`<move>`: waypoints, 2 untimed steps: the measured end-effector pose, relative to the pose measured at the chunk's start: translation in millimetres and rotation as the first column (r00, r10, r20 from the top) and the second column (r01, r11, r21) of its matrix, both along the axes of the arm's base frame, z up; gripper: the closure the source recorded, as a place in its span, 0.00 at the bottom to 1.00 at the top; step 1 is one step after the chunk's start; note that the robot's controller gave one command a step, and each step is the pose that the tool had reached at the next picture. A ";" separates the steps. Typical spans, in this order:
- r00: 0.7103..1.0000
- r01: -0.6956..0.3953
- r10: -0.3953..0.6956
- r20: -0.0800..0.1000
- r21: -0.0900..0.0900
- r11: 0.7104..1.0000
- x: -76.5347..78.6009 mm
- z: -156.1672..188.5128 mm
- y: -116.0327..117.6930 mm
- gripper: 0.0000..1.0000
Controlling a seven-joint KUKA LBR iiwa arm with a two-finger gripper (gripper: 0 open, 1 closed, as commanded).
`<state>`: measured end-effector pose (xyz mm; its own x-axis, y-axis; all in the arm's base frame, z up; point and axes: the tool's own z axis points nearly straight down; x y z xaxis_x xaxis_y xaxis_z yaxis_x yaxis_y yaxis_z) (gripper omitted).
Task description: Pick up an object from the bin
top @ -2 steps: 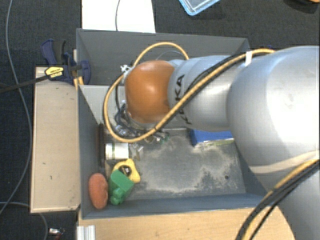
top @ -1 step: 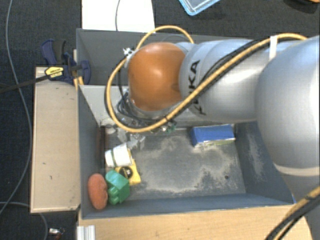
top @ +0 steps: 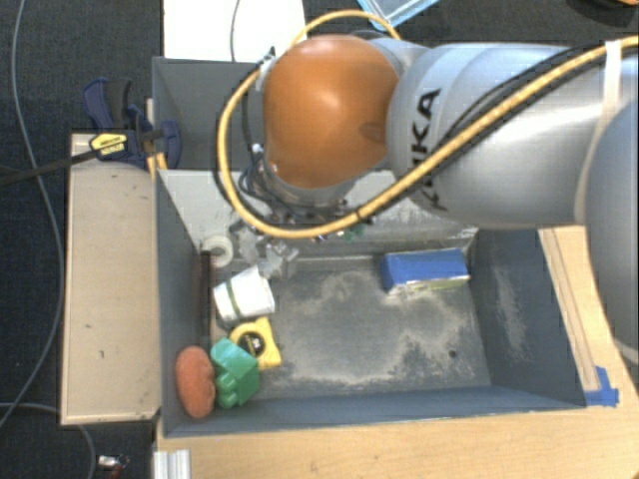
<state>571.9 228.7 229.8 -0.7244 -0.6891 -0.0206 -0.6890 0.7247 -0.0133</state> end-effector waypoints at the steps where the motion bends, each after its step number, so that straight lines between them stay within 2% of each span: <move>1: 0.996 -0.088 0.088 0.011 0.002 0.996 -27.7 -37.0 9.4 1.00; 2: 0.954 -0.300 0.300 0.018 -0.005 0.954 -38.6 -63.1 5.3 1.00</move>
Offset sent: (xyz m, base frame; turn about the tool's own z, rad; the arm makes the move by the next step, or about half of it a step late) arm -0.0389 0.0053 -0.0627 -0.3067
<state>533.3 234.0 166.7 -0.4842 -0.8744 -0.0304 -0.8740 0.4850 -0.0299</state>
